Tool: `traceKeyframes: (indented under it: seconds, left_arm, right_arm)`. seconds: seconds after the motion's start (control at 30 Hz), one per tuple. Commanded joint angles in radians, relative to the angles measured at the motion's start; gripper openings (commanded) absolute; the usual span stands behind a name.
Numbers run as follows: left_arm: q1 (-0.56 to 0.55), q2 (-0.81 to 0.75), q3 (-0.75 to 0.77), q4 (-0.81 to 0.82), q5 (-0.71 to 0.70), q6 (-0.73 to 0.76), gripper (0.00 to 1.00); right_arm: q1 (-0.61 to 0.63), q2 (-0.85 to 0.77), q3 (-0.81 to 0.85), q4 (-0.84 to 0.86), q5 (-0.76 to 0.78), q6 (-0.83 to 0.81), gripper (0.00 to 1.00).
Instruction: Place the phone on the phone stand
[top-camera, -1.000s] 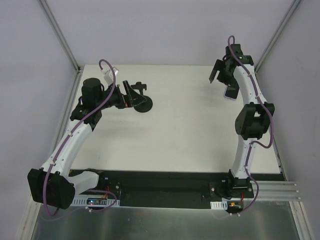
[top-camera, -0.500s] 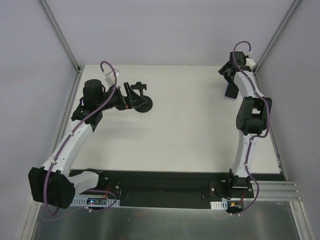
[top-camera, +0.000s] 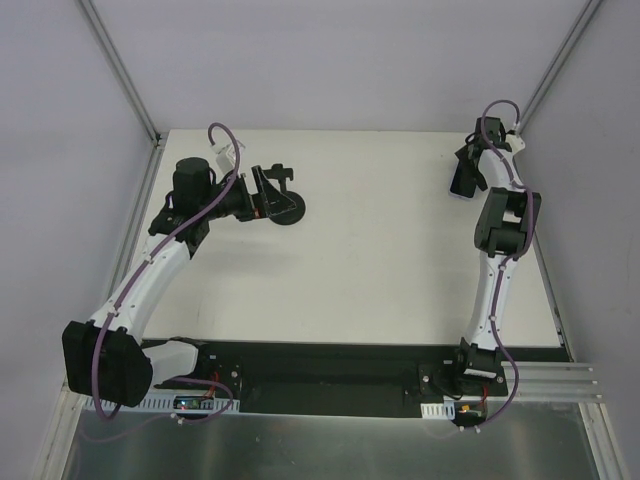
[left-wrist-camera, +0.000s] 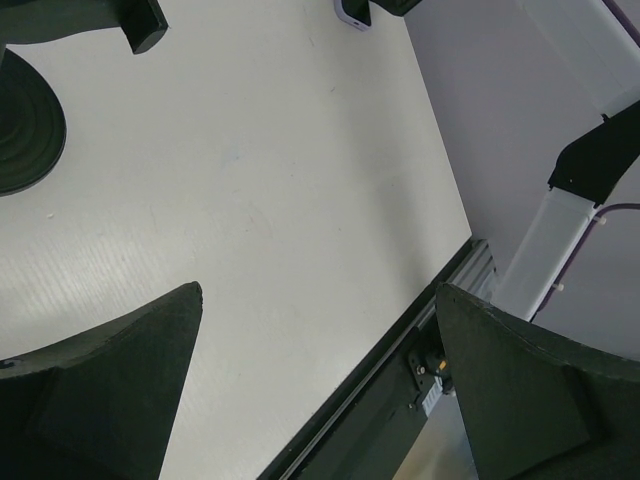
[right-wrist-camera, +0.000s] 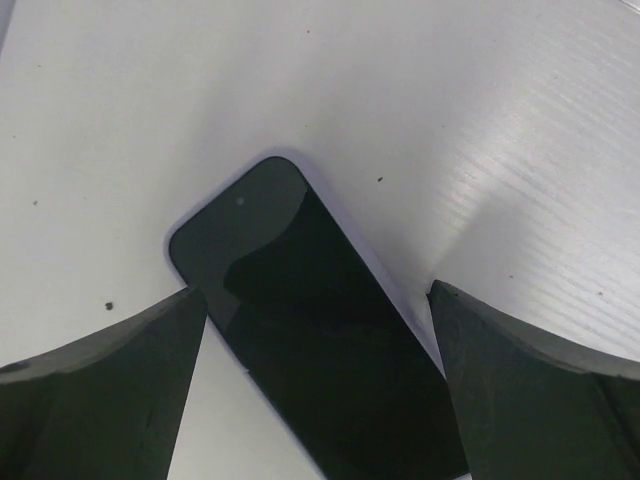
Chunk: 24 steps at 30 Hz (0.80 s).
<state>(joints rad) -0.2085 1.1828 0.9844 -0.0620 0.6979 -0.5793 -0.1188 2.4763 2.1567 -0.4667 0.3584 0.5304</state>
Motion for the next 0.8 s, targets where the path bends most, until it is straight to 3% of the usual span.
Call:
traceKeyframes:
  seconds: [0.0, 0.2, 0.4, 0.77]
  left_arm:
    - [-0.002, 0.009, 0.004, 0.045, 0.048, 0.007, 0.99]
    - [-0.002, 0.018, 0.005, 0.047, 0.049, 0.003, 0.99]
    - [-0.002, 0.02, 0.002, 0.053, 0.057, -0.004, 0.99]
    - [-0.002, 0.023, -0.012, 0.091, 0.083, -0.036, 0.99]
  right_arm:
    - [-0.002, 0.009, 0.083, -0.053, -0.039, 0.069, 0.96]
    - [-0.018, 0.007, 0.045, -0.015, -0.145, 0.109, 0.96]
    - [0.004, 0.039, 0.152, -0.133, -0.233, 0.039, 0.96]
    - [0.053, 0.102, 0.299, -0.341, -0.148, -0.089, 0.96]
